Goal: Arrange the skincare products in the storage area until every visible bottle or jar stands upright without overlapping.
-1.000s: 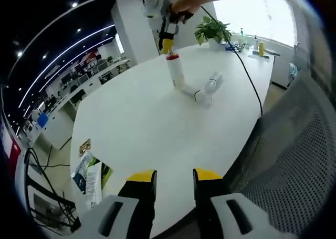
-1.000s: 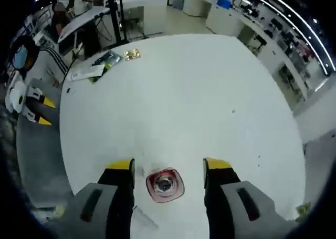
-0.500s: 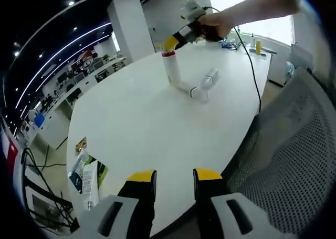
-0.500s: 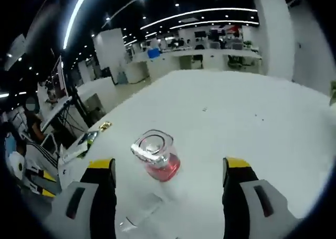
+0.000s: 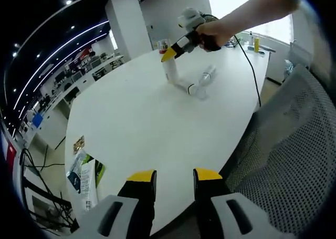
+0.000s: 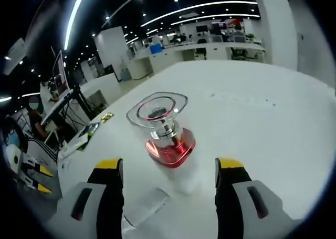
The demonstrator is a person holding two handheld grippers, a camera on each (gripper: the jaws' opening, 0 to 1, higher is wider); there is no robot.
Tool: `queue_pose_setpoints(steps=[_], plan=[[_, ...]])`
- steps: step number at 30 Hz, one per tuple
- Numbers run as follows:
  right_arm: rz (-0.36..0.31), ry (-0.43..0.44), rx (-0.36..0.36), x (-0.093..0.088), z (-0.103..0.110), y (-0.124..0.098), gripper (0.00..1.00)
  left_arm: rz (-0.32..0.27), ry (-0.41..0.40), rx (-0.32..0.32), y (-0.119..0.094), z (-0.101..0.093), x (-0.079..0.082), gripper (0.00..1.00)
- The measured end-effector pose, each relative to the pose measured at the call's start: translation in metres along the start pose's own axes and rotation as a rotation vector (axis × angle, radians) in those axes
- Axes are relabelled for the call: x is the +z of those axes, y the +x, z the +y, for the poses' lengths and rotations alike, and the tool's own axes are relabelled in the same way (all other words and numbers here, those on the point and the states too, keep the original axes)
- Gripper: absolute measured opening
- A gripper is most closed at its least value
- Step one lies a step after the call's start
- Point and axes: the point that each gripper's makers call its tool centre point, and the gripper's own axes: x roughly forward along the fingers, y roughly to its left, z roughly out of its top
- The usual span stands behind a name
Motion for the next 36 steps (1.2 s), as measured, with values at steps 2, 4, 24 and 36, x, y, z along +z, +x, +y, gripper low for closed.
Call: queue_pose_setpoints(steps=[2,4,24,36], plan=[[-0.017,-0.07,-0.035,0.005,-0.006,0.003,0.62,0.0,0.002,0.004,0.0,0.001,0.0,0.28],[-0.031,-0.063,-0.031,0.009,-0.006,0.007,0.6,-0.002,-0.005,0.009,-0.001,0.003,0.0,0.28],[-0.06,-0.186,0.012,0.033,-0.022,0.036,0.36,0.016,-0.003,0.01,0.0,0.003,-0.003,0.28],[-0.063,-0.189,0.025,0.04,-0.027,0.044,0.37,0.018,-0.004,0.013,0.0,0.004,-0.003,0.28]])
